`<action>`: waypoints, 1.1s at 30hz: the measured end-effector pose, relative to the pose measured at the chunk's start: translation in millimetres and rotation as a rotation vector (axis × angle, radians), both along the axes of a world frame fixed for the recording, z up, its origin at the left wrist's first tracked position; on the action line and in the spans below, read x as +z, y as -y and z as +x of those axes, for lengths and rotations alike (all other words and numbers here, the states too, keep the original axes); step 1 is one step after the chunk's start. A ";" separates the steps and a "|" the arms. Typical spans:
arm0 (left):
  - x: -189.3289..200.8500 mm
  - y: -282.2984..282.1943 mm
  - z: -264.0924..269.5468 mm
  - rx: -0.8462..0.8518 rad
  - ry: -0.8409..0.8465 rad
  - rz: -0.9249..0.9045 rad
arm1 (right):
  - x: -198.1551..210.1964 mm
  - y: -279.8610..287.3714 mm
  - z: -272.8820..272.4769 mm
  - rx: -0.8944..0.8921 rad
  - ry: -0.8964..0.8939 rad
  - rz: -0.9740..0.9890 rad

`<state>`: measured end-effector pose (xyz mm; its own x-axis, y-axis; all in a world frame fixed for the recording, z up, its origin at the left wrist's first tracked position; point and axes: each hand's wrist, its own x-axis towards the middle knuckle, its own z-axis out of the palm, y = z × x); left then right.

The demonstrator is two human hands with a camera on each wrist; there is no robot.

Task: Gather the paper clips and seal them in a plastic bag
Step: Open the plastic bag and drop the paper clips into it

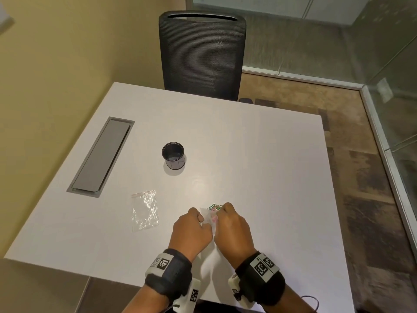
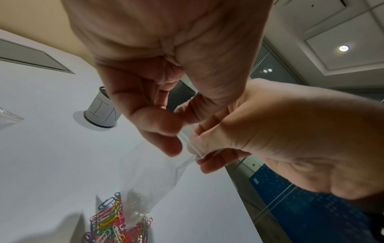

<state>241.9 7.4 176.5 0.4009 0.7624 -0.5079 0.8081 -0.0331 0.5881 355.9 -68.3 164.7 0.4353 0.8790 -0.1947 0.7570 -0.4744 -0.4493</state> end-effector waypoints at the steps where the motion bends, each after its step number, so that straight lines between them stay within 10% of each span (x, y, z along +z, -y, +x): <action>1: 0.1 1.7 -0.1 0.002 0.002 -0.002 | 1.7 0.9 -0.7 -0.003 -0.003 -0.003; 23: 6.0 3.9 -11.4 0.003 -0.044 0.102 | -10.7 -5.1 -8.8 0.172 -0.162 -0.195; 33: 4.2 -2.5 -8.3 -0.064 -0.137 0.154 | -2.2 -16.4 -16.2 0.127 0.073 -0.381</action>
